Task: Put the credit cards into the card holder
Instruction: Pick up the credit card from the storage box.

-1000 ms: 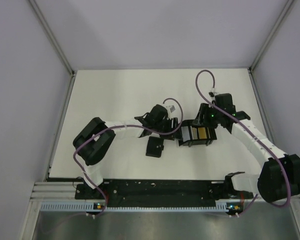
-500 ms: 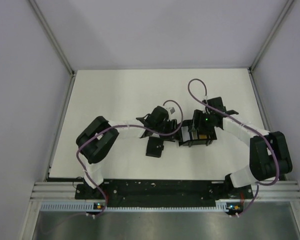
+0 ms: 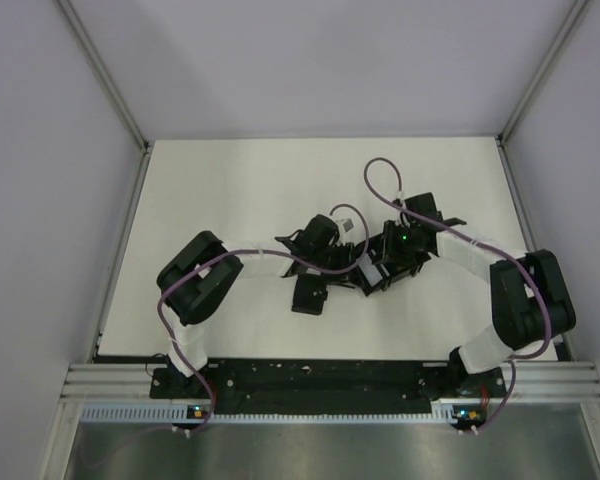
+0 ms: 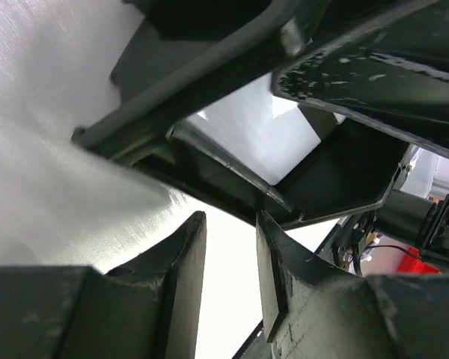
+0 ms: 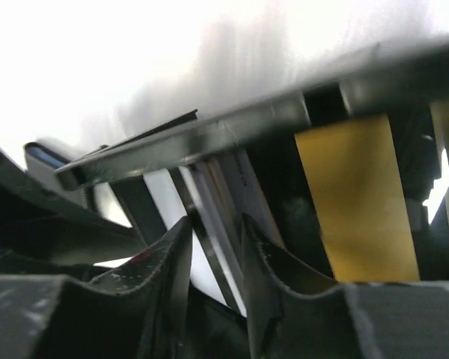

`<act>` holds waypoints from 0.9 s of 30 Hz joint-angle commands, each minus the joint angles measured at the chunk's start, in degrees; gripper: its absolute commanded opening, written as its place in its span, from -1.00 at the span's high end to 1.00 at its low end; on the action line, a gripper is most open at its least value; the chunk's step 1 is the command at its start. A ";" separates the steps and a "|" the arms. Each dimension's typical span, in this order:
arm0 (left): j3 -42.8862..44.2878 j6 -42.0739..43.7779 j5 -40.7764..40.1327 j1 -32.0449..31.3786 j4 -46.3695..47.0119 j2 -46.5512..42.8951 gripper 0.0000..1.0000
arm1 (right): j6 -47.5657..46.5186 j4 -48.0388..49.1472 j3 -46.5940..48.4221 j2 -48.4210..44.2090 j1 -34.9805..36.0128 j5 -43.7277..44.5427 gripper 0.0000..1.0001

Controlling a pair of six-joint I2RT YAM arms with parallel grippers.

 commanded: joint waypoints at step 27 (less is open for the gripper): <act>0.78 2.11 -6.57 -0.35 -1.57 -6.13 0.04 | -2.76 2.49 -3.17 -15.39 13.91 35.61 1.00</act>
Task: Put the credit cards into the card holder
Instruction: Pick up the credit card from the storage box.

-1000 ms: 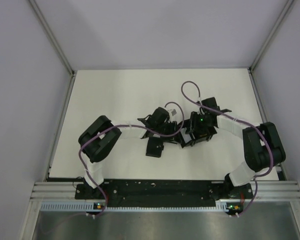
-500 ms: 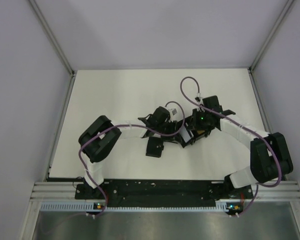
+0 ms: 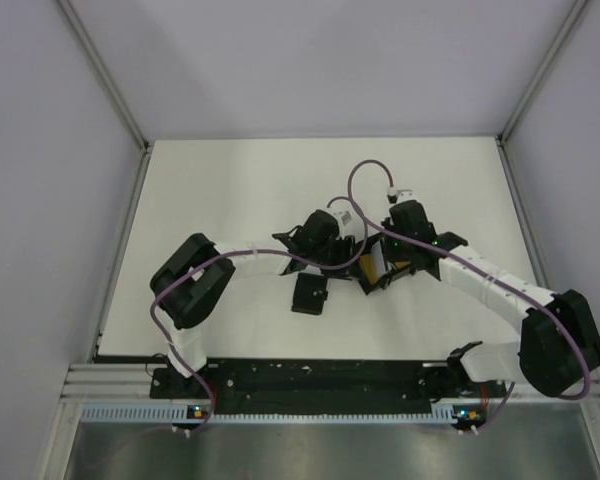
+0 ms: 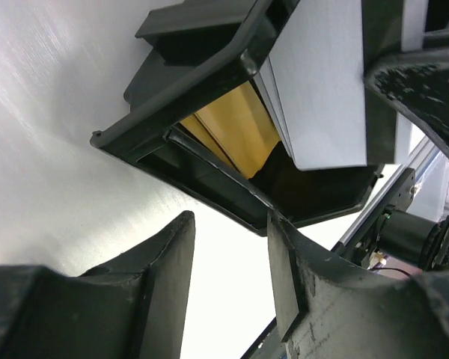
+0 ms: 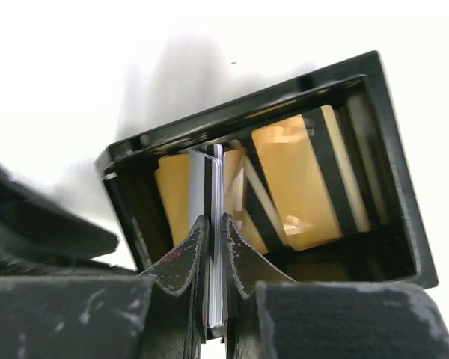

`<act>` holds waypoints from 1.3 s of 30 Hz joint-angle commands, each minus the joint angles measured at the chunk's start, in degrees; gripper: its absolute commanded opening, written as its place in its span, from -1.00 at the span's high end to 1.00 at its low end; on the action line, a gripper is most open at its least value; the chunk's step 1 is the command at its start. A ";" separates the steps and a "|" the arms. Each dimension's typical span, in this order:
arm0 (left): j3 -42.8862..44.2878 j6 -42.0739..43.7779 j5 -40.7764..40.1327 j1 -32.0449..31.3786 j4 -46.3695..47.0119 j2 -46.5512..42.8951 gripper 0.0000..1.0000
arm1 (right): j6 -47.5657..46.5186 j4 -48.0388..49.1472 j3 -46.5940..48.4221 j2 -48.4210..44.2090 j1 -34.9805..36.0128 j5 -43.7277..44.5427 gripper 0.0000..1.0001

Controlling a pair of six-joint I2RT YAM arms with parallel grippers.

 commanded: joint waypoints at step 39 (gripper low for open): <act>-2.23 0.84 -2.53 0.07 1.31 -4.96 -0.01 | 1.63 1.35 5.14 10.27 3.90 -8.18 0.39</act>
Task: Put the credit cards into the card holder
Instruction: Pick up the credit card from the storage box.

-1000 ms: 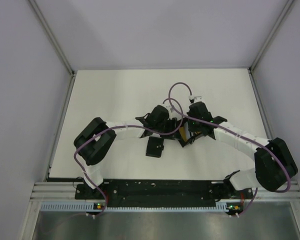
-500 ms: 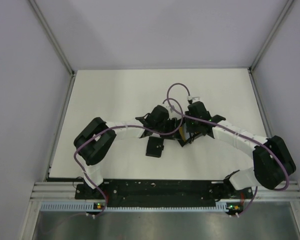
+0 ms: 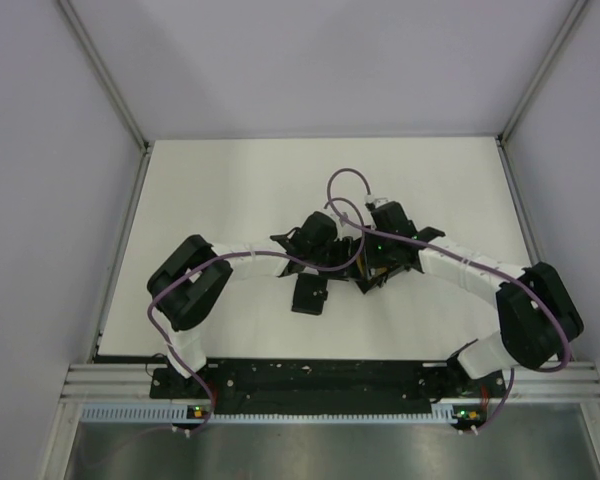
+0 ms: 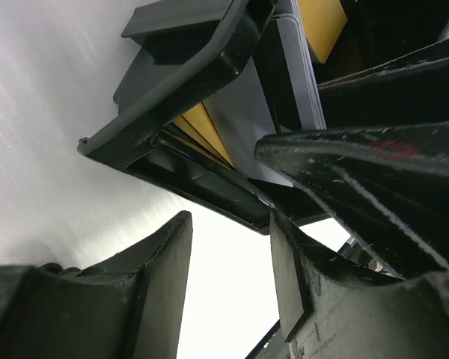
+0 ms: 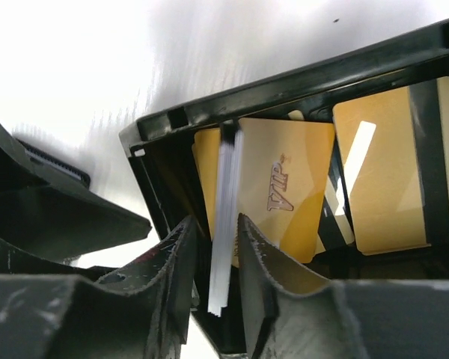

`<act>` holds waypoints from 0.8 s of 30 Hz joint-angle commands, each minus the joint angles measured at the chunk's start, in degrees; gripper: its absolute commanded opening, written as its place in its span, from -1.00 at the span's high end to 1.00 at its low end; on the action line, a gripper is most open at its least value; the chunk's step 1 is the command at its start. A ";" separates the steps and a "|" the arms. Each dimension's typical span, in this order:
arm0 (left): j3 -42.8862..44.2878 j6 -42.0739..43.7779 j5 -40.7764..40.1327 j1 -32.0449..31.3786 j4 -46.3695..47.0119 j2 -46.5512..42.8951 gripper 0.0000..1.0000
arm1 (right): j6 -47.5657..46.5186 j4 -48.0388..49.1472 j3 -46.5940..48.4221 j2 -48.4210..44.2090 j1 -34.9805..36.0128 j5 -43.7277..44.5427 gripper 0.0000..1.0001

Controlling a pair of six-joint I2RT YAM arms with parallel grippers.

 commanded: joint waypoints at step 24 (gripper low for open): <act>-1.14 -0.24 -4.46 0.58 0.00 -3.71 0.20 | 7.38 5.29 0.47 0.63 -2.21 -13.71 0.20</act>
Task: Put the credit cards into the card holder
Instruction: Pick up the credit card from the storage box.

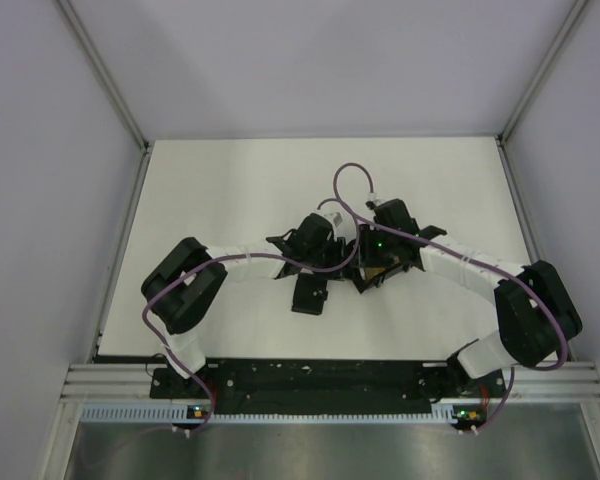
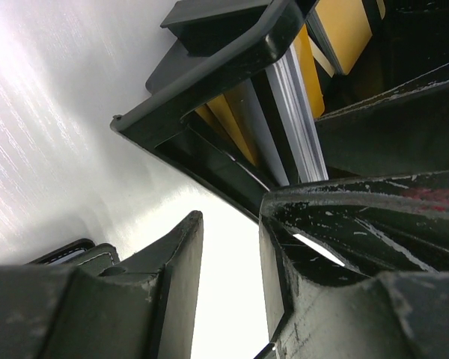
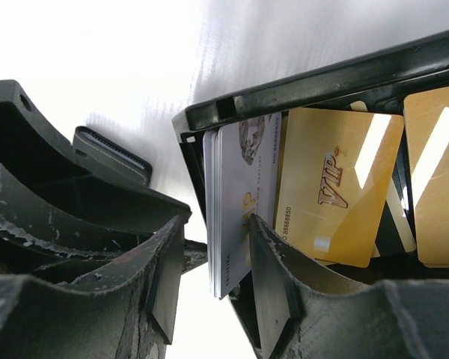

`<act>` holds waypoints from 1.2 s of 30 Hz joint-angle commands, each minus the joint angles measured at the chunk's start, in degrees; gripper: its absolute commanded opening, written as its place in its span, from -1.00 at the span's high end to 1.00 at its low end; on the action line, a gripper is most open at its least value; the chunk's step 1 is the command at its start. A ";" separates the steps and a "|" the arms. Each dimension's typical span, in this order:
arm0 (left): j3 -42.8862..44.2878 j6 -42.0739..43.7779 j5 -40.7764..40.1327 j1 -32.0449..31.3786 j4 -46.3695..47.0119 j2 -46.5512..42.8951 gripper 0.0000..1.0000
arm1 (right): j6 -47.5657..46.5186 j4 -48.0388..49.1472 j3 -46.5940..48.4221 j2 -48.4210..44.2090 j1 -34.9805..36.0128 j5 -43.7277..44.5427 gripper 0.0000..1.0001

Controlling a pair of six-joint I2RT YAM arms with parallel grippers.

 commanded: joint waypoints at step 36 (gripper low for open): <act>1.49 0.68 -0.65 0.86 1.17 -0.91 0.21 | -1.38 5.16 3.93 9.16 -4.59 -13.23 -0.12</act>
